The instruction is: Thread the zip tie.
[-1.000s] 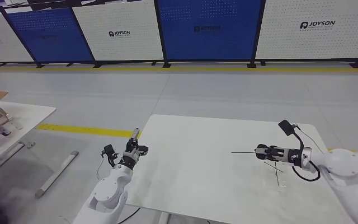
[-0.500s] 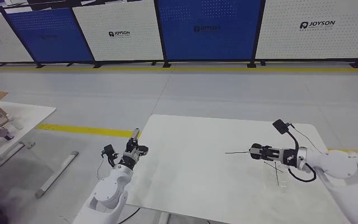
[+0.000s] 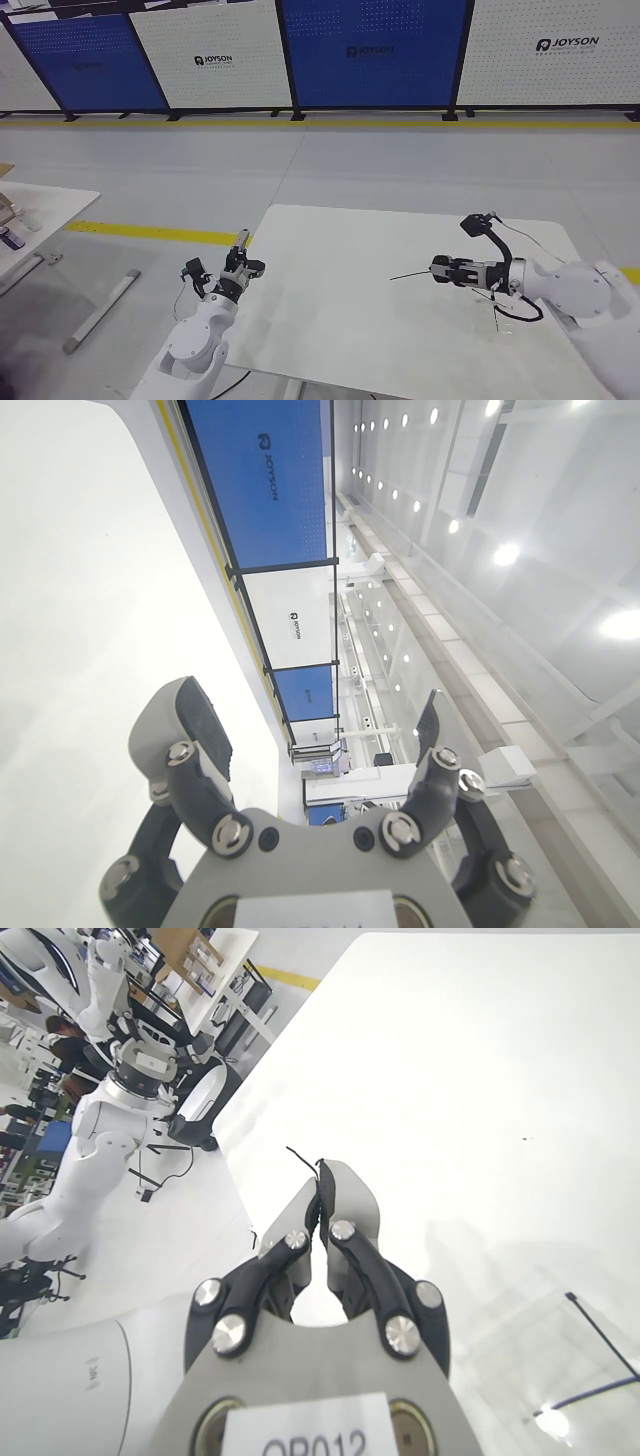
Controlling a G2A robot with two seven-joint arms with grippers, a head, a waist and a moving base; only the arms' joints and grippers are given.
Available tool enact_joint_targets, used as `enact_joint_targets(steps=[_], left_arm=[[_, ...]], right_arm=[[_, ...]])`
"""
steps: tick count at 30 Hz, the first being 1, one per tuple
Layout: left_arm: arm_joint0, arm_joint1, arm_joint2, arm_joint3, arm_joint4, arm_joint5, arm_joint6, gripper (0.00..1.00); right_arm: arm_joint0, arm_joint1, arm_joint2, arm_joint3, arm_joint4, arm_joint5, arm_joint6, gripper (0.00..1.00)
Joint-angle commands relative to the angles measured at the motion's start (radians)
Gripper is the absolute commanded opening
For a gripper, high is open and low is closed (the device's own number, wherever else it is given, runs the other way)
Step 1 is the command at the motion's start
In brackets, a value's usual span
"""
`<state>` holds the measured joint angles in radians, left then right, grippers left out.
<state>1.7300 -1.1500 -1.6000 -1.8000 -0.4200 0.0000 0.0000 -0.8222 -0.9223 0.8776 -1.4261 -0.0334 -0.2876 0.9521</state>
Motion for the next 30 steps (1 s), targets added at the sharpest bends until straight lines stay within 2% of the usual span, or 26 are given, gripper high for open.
enact_joint_targets(steps=[1, 4, 8, 14, 28, 30], left_arm=[[0.000, 0.000, 0.000, 0.000, 0.000, 0.000, 0.000, 1.00], [0.000, 0.000, 0.000, 0.000, 0.000, 0.000, 0.000, 1.00], [0.000, 0.000, 0.000, 0.000, 0.000, 0.000, 0.000, 1.00], [0.000, 0.000, 0.000, 0.000, 0.000, 0.000, 0.000, 1.00], [0.000, 0.000, 0.000, 0.000, 0.000, 0.000, 0.000, 1.00], [0.000, 0.000, 0.000, 0.003, 0.000, 0.005, 0.004, 1.00]], right_arm=[[0.000, 0.000, 0.000, 0.000, 0.000, 0.000, 0.000, 0.00], [-0.003, 0.000, -0.001, -0.004, -0.012, 0.001, -0.011, 0.00], [-0.010, -0.002, -0.008, -0.032, -0.132, -0.052, -0.065, 0.00], [-0.022, 0.003, -0.032, -0.097, -0.362, -0.052, -0.195, 0.00], [-0.025, 0.003, -0.042, -0.099, -0.354, -0.052, -0.202, 0.00], [-0.027, 0.002, -0.046, -0.117, -0.396, -0.052, -0.218, 0.00]])
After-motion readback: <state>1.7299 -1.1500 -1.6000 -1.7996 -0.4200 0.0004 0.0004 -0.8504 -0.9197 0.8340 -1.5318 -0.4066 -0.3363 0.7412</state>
